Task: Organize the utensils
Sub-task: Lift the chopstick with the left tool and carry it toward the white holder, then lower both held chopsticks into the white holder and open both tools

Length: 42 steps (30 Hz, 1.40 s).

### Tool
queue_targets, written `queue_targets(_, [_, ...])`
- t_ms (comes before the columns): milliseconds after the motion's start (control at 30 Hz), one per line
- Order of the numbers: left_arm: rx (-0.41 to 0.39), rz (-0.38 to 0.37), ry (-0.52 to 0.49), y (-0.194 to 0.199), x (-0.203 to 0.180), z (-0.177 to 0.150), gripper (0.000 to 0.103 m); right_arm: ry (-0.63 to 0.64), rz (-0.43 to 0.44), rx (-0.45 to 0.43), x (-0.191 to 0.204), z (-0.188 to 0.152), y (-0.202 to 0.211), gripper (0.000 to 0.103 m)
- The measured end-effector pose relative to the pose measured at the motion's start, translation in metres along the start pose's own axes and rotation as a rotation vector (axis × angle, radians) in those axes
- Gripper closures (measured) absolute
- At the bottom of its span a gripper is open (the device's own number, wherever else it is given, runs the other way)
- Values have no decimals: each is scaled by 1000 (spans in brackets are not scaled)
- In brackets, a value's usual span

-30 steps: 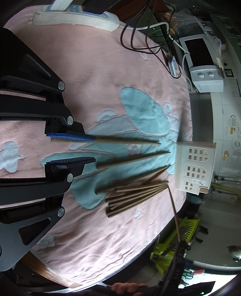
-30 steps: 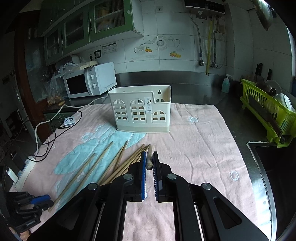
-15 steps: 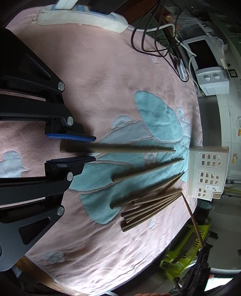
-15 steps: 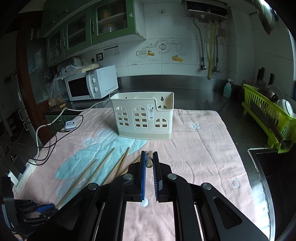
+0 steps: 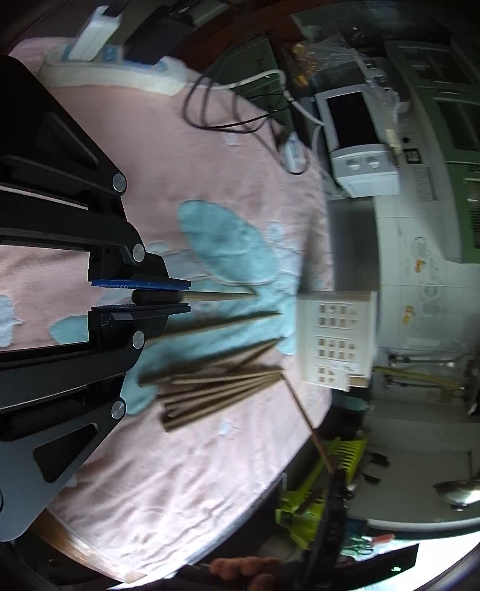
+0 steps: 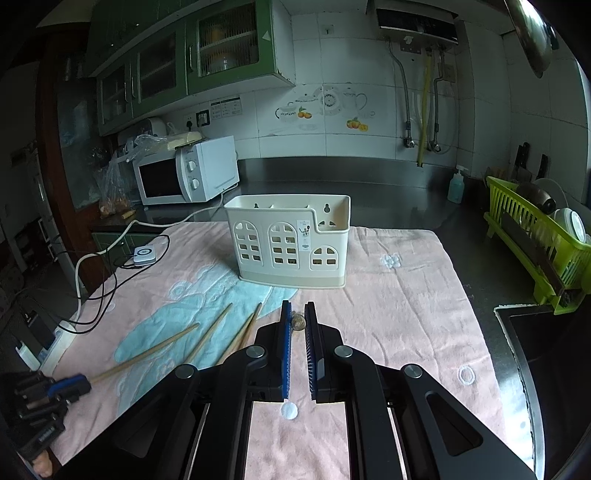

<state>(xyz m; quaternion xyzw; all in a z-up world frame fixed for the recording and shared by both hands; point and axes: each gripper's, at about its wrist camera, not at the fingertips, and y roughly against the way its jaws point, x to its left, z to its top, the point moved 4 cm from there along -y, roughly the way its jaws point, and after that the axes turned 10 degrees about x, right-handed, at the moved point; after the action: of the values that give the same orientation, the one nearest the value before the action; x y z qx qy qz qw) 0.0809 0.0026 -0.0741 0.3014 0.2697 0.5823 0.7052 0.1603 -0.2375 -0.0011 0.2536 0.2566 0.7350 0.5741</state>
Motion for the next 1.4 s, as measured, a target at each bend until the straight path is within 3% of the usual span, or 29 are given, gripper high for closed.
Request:
queue_targets(133, [-92,6,-6,12,-1,24,98,10,1,-6,3,4,-1,96])
queue_targets(300, [-153,5,-5,12,1,44,98,3,14,-7,4,8,-7,96])
queue_targets(767, [-158,-40,21,-3,8,104,98,0,43,-38,-1,37,-21,96])
queue_targets(1067, [-161,-85,8,-1,3,152,98,50,85,-15,-6,68,-6,96])
queue_targets(1400, [-256,-120,3,23,-6,216,98,121,86,-20,-22,122,34,96])
